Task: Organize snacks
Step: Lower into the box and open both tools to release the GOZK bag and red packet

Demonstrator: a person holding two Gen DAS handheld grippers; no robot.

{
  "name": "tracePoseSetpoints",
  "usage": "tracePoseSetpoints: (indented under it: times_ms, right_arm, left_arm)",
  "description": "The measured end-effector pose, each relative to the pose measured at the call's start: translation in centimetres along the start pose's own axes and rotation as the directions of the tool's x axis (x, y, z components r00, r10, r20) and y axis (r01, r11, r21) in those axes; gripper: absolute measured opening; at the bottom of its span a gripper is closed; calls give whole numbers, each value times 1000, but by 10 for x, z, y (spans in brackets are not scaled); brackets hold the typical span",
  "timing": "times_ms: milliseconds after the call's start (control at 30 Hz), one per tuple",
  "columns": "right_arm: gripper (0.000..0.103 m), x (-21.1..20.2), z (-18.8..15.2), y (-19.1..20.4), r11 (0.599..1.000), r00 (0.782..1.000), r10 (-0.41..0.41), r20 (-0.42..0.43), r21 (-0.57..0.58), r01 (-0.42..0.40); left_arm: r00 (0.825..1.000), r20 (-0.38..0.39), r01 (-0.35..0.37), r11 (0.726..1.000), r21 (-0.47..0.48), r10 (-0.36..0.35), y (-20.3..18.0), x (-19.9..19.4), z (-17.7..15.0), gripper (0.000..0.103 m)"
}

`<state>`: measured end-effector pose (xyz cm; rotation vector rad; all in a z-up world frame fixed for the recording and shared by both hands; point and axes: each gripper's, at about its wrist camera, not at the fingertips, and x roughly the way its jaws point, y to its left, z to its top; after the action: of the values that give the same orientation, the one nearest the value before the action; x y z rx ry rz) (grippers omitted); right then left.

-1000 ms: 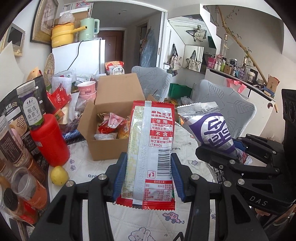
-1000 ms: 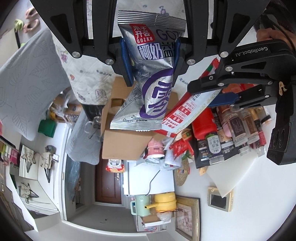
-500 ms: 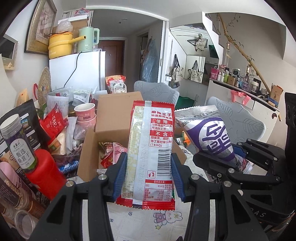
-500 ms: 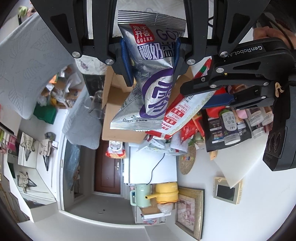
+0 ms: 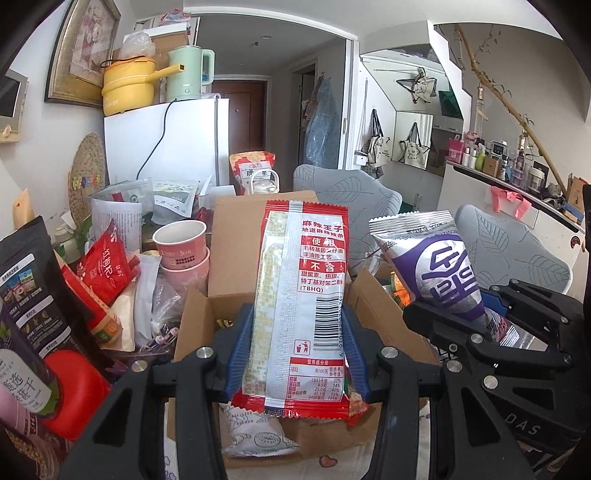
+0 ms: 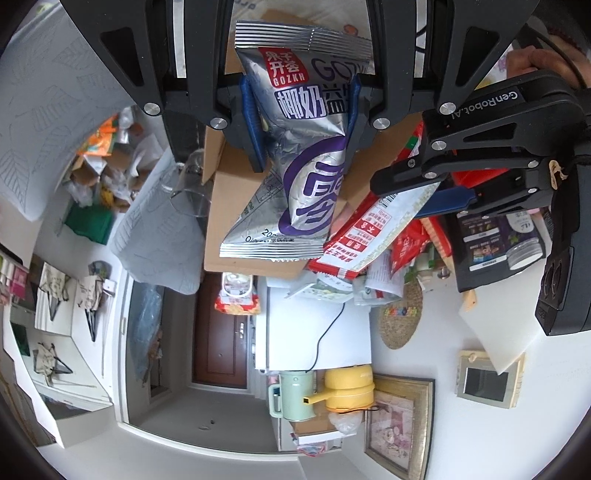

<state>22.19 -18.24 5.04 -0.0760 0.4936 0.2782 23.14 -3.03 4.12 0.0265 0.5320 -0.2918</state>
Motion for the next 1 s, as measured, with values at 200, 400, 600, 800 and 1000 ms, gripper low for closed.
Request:
tracePoseSetpoints:
  times_ms: [200, 400, 600, 800, 1000]
  right_arm:
    - [37, 30, 5, -5, 1000, 1000, 4, -18, 6, -4]
    - [37, 59, 2, -11, 1000, 998, 15, -65, 22, -13]
    - [37, 83, -7, -16, 999, 993, 25, -119, 33, -21]
    - [37, 103, -17, -16, 1000, 983, 7, -182, 21, -3]
    - [37, 119, -26, -15, 1000, 971, -25, -237, 3, 27]
  left_arm:
    - [999, -24, -37, 999, -3, 37, 11, 31, 4, 46]
    - [995, -78, -70, 998, -5, 69, 22, 63, -2, 46]
    - [986, -136, -90, 996, 21, 92, 22, 86, -8, 46]
    - [972, -208, -99, 994, 41, 106, 22, 113, -20, 46]
    - [956, -270, -100, 993, 63, 113, 18, 131, -31, 46]
